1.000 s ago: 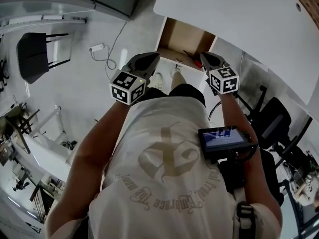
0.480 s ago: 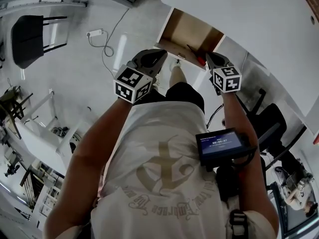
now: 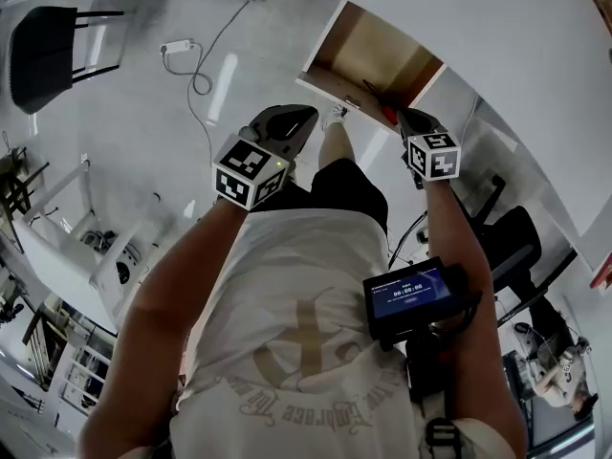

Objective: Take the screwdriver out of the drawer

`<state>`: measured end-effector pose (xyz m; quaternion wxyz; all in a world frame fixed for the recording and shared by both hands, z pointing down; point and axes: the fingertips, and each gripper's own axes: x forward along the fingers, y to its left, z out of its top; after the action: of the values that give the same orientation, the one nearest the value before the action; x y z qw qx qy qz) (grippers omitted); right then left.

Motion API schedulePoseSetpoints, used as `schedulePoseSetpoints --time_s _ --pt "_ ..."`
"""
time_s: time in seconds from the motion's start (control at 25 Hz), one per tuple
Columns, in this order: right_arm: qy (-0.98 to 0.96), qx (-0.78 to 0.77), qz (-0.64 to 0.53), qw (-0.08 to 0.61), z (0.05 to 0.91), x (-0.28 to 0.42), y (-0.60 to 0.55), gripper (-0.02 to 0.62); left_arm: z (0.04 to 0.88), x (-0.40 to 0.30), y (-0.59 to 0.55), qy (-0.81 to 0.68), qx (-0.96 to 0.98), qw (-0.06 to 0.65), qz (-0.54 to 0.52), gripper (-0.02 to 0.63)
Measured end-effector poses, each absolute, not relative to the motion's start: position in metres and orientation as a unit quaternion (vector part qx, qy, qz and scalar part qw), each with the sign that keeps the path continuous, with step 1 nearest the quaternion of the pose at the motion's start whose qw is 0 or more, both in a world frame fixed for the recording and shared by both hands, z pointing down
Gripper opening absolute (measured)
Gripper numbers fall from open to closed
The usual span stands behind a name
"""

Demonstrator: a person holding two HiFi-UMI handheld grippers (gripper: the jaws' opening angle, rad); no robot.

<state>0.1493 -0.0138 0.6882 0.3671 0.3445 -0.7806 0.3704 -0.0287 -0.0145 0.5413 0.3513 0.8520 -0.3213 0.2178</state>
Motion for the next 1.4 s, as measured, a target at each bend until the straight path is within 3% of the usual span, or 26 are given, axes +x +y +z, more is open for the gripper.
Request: schedulePoseSetpoints --time_s 0.84,1.0,1.4 --pt "-0.756 0.251 0.364 0.484 0.740 0.149 0.002 0.028 0.561 -0.049 0.027 -0.334 0.832 0.397 0.197 0.018" --pt "-0.743 0.211 0.367 0.518 0.745 0.140 0.001 0.094 0.562 -0.060 0.029 -0.340 0.824 0.411 0.190 0.018" --pt "-0.692 0.137 0.377 0.600 0.770 0.135 0.000 0.112 0.572 -0.085 0.036 -0.372 0.804 0.431 0.170 0.018"
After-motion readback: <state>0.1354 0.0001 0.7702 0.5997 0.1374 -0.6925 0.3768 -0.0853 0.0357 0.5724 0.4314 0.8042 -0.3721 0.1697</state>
